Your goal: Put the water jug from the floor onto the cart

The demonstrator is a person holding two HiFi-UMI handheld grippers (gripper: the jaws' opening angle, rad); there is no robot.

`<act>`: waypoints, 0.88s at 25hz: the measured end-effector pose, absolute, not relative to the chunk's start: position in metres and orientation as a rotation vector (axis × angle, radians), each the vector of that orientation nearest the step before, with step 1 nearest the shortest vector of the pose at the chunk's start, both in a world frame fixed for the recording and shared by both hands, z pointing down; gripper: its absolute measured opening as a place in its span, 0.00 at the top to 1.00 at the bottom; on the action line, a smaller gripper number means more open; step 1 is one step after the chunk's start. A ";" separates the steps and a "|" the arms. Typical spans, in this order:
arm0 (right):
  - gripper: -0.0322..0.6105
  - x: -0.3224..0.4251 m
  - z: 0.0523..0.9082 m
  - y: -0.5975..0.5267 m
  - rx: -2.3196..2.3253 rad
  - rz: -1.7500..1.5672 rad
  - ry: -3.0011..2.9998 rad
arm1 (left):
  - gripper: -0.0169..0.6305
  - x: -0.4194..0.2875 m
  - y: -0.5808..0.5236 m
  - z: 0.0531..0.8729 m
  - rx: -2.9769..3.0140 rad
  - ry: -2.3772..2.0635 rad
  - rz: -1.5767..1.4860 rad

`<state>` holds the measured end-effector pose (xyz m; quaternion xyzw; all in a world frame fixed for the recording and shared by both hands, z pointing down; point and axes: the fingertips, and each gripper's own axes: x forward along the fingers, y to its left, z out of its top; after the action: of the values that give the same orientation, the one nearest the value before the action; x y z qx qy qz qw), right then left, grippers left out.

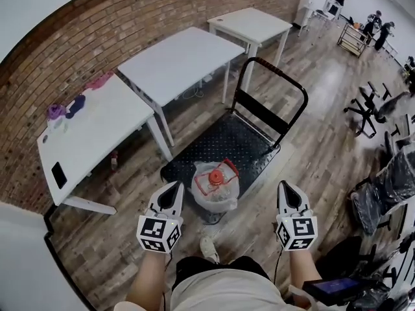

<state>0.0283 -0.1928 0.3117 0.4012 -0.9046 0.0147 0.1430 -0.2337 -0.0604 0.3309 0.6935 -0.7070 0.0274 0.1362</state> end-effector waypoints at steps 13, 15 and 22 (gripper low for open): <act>0.95 0.117 0.290 -0.135 1.108 -0.024 -2.684 | 0.97 -0.138 0.000 0.293 2.010 -2.108 0.089; 0.95 0.128 0.294 -0.121 1.105 -0.018 -2.683 | 0.97 -0.125 0.013 0.294 2.011 -2.099 0.111; 0.95 0.149 0.304 -0.086 1.093 0.056 -2.702 | 0.97 -0.101 0.043 0.286 2.031 -2.093 0.150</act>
<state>0.1487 -0.0858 0.3042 0.3724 -0.9210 0.0192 0.1129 -0.1013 0.0433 0.2861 0.6911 -0.7125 0.0511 0.1104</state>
